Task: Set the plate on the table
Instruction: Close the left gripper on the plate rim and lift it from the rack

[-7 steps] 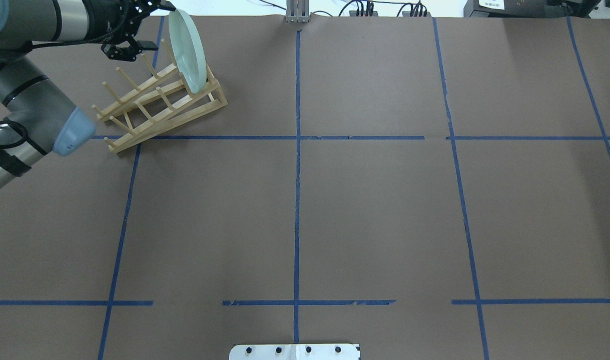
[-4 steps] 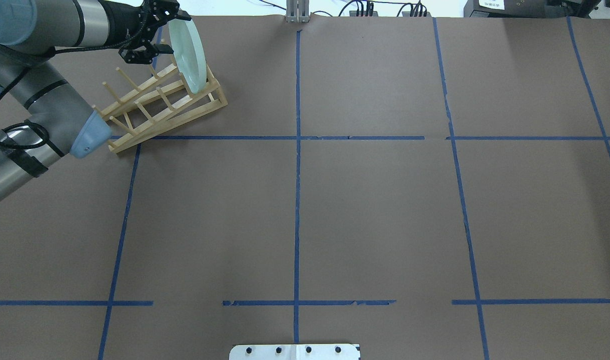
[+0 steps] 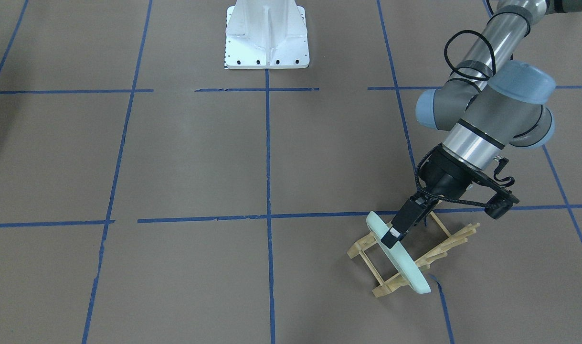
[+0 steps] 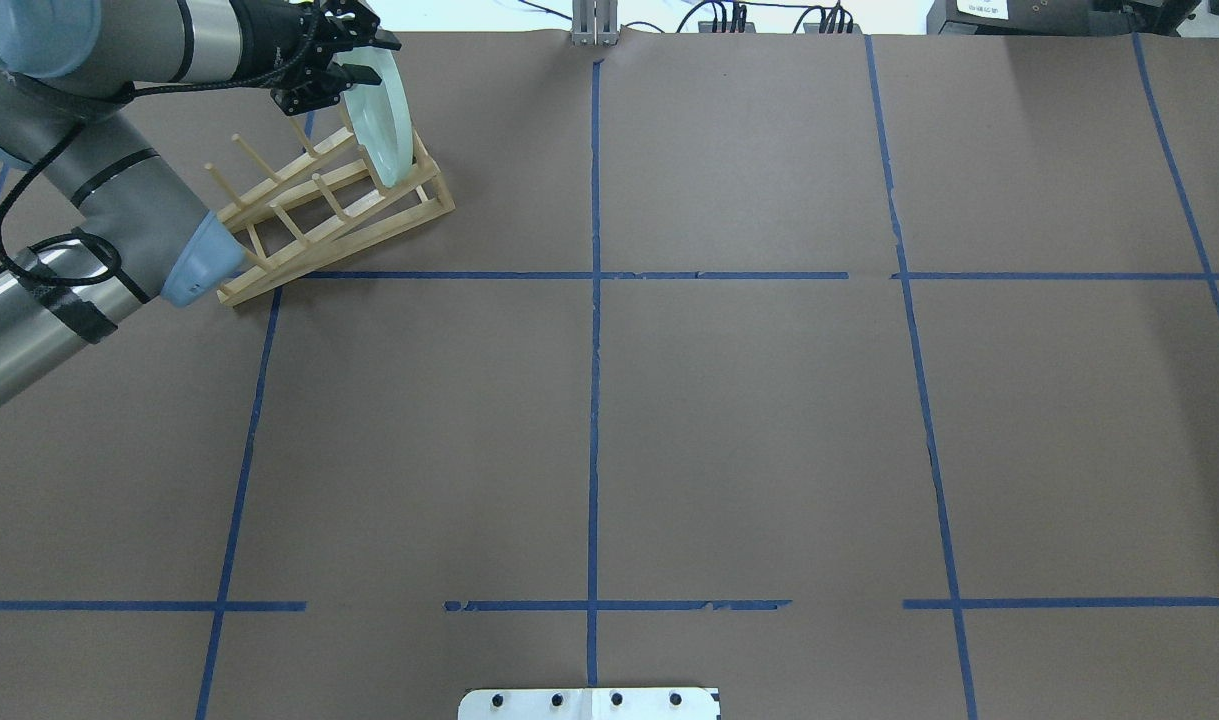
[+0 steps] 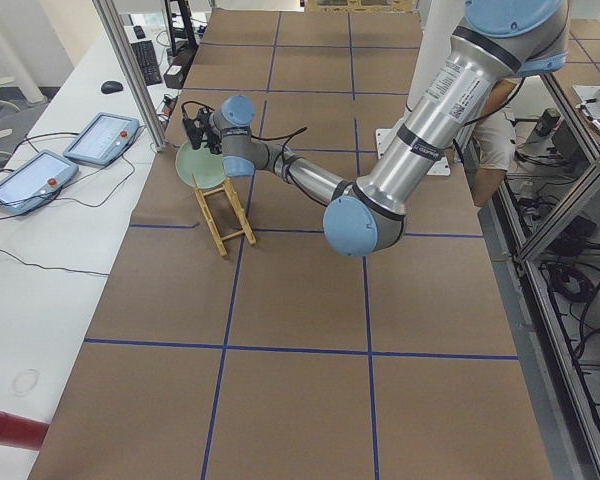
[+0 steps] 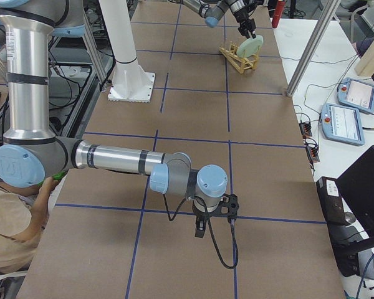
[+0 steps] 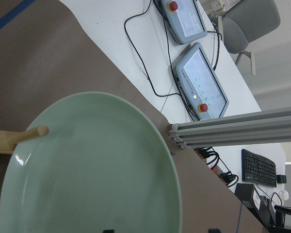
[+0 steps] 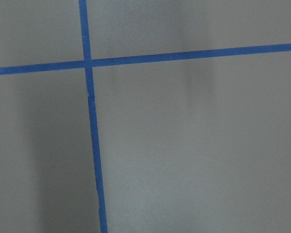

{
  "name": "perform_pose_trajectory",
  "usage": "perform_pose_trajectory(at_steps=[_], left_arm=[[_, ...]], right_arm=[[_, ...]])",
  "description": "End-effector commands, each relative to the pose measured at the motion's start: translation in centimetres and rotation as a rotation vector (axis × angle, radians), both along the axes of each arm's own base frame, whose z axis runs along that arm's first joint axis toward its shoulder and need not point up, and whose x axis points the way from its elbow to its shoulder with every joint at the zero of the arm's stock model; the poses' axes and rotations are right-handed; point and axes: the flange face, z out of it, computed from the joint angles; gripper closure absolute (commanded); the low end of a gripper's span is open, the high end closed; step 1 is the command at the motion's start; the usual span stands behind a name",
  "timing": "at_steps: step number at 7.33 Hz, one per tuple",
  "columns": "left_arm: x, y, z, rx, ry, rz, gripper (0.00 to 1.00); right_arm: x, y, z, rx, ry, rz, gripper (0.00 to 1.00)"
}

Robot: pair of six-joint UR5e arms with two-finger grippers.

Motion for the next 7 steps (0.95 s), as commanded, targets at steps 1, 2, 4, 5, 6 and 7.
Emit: perform_pose_trajectory(at_steps=[1,2,4,5,6,7], left_arm=[[-0.4,0.2,-0.4,-0.001,0.008,-0.003,1.00],[-1.6,1.4,-1.7,0.026,0.029,-0.006,1.00],[-7.4,4.9,-6.5,0.118,0.112,-0.054,1.00],[-10.3,5.3,-8.4,0.161,0.137,-0.091,1.00],[-12.3,6.2,-10.2,0.205,0.157,-0.130,1.00],[-12.7,6.6,-11.5,0.196,0.178,-0.185,1.00]], right_arm=[[0.0,0.0,0.0,0.000,0.000,0.000,0.00],[0.0,0.0,0.0,0.000,0.000,0.000,0.00],[0.0,0.0,0.0,0.000,0.000,0.000,0.00],[0.0,0.0,0.0,0.000,0.000,0.000,0.00],[0.0,0.1,0.1,-0.002,0.000,0.000,0.00],[0.0,0.0,0.0,0.000,0.000,0.000,0.00]])
